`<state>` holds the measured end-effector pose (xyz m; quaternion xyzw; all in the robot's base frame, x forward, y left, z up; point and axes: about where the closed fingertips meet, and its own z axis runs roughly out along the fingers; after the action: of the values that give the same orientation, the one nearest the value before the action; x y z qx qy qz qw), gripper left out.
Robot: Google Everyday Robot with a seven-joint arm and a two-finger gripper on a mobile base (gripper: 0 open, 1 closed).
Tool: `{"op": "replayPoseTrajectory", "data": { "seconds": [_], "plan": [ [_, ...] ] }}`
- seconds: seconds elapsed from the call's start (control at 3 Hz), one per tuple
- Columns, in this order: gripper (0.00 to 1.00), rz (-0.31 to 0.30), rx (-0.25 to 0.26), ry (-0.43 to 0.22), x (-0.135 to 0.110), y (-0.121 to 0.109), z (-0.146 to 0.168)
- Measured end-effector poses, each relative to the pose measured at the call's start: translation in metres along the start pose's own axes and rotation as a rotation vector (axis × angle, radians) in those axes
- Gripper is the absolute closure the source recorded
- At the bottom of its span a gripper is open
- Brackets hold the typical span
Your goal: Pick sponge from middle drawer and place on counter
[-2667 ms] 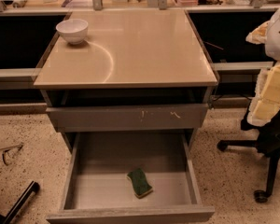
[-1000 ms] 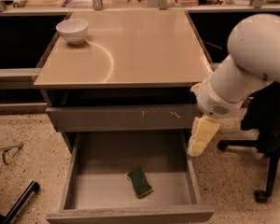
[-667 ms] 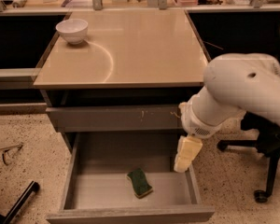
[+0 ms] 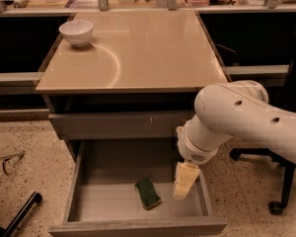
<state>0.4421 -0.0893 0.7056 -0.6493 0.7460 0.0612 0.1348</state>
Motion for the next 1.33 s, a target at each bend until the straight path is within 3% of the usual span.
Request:
{"op": "replayPoseTrajectory", "data": {
  "seconds": [0.33,0.67,1.0,1.33],
  "plan": [
    [0.0,0.043,0.007,-0.028,0.008,-0.003,0.025],
    [0.0,0.095,0.031,-0.045,0.016,-0.006,0.081],
    [0.0,0.126,0.099,-0.07,0.007,-0.025,0.127],
    [0.0,0.155,0.167,-0.125,-0.009,-0.044,0.124]
  ]
}}
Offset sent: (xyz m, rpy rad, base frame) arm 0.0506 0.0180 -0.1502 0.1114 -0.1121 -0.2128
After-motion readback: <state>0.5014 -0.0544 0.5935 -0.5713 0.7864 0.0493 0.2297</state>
